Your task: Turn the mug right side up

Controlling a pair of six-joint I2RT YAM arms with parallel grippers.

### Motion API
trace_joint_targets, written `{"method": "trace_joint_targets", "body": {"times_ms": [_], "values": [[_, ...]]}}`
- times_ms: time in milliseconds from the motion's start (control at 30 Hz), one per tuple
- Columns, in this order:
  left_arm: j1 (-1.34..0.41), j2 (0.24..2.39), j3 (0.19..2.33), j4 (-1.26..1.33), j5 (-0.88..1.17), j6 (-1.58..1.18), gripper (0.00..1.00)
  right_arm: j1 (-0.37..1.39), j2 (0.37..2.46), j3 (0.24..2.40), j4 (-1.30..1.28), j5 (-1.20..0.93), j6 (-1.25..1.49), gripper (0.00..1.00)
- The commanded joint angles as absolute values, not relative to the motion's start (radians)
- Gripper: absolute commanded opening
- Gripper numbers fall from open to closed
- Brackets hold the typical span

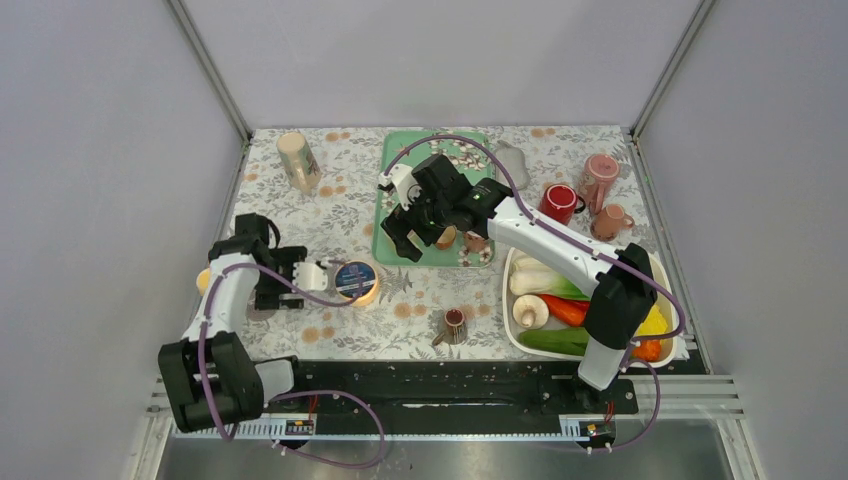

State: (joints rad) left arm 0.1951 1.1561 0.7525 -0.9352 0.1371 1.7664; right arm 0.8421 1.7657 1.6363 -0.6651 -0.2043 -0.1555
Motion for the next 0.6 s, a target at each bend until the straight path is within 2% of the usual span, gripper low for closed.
{"method": "trace_joint_targets", "body": {"times_ms": [0,200,267,567], "values": [[0.198,1.242,0.952,-1.026,0.331,1.607,0.89,0.835,1.764,1.664,-0.639,-0.227,-0.154,0.98],[0.198,1.33,1.064,-1.123,0.304,1.551,0.95,0.824,1.77,1.657,-0.659,-0.227,-0.157,0.98],[0.198,1.322,1.041,-1.09,0.269,1.552,0.99,0.823,1.769,1.654,-0.661,-0.228,-0.156,0.97],[0.164,1.332,0.904,-0.853,0.136,1.558,0.99,0.817,1.811,1.683,-0.694,-0.24,-0.143,0.98]]}}
